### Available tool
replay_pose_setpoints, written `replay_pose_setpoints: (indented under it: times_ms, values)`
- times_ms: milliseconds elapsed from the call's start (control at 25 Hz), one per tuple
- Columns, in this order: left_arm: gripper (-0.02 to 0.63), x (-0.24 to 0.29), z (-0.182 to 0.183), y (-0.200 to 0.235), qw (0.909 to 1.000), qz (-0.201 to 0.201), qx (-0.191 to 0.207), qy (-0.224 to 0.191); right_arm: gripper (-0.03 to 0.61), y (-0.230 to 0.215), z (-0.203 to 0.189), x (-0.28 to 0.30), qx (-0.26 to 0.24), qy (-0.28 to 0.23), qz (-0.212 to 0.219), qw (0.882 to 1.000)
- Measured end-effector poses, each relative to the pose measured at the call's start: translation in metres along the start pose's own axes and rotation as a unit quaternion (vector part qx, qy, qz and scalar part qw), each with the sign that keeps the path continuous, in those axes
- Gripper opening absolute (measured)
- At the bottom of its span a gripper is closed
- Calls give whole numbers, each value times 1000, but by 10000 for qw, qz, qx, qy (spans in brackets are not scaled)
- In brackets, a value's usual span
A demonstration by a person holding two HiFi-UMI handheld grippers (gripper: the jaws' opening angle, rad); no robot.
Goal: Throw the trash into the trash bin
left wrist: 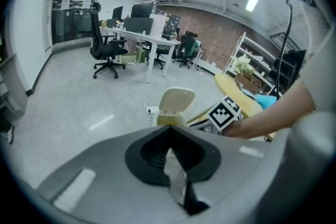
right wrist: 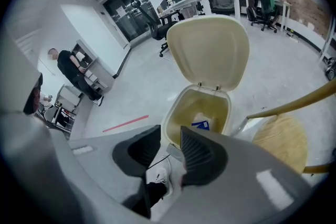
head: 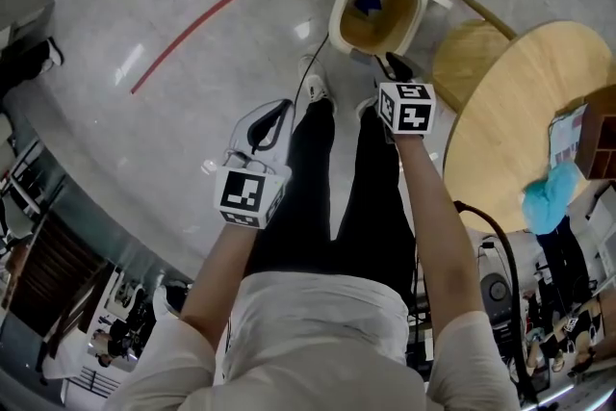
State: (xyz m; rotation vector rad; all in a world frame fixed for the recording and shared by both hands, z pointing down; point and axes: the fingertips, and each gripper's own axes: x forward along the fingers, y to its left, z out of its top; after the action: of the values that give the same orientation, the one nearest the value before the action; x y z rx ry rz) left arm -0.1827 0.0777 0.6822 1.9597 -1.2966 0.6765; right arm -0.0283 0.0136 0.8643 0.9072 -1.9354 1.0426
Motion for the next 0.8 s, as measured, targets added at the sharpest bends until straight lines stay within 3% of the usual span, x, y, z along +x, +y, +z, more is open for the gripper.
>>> replay_pose_setpoints:
  times_ms: [360,800]
  values:
    - [5,-15,11,-16,9999,-13,-36,-94,86,6,6,-42,158,-209,42,9996]
    - [3,-40,28,-50,9994,-109,309,-109,26,17,4,-91,356,-289,51,9989]
